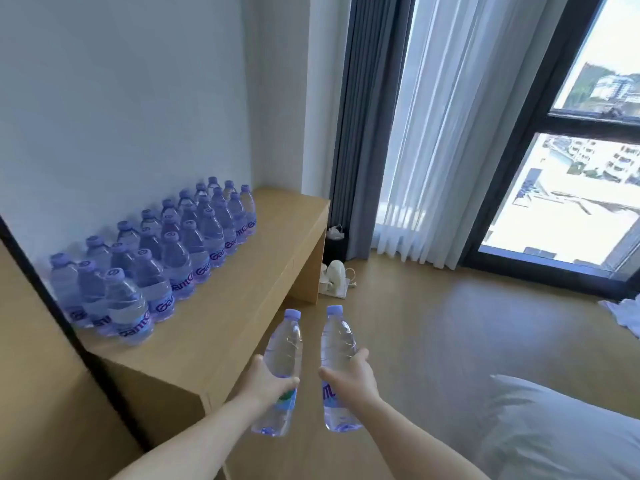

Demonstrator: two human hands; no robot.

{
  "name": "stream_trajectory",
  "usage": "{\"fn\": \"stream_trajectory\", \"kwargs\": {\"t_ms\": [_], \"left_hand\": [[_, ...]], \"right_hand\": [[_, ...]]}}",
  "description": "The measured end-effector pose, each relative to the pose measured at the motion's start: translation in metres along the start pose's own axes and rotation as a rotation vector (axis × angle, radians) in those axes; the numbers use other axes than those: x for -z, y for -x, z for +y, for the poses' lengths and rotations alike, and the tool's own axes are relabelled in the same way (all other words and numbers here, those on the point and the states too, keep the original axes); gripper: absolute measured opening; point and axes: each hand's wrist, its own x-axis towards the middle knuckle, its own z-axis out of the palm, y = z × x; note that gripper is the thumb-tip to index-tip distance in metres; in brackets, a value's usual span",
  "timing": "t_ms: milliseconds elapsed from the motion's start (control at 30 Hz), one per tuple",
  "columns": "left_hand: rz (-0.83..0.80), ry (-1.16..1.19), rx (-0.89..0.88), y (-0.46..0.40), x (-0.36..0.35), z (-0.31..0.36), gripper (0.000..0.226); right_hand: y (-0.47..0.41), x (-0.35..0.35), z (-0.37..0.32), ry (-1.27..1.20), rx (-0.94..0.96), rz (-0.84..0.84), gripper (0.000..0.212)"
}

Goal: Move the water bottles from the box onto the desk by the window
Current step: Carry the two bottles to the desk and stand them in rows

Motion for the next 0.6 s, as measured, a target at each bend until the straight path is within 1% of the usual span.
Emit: {"fn": "stream_trajectory", "kwargs": {"t_ms": [100,200,267,467,600], "left_hand": [[0.011,-0.034,0.010,-0.076,-0.003,0.019,0.075],[0.031,0.006,-0.002,-0.137,0.000,0.059,0.061],[0.040,0.030,0.004,-0.182,0.002,0.089,0.057],[-0.010,0.066,0.006,-0.280,0.007,0.150,0.063],[-0.016,0.169,0.073,-0.344,0.007,0.174,0.065]], "right_hand": [[-0.063,-0.001,-0.024,0.033,0.022,-0.021,0.045],[-0.127,0.004,-0.057,0.084,0.047,-0.037,0.045],[-0.175,0.010,-0.080,0.118,0.057,-0.040,0.044],[-0.277,0.029,-0.132,0.024,0.016,-0.050,0.050],[-0.355,0.028,-0.155,0.014,0.033,-0.126,0.064]]}}
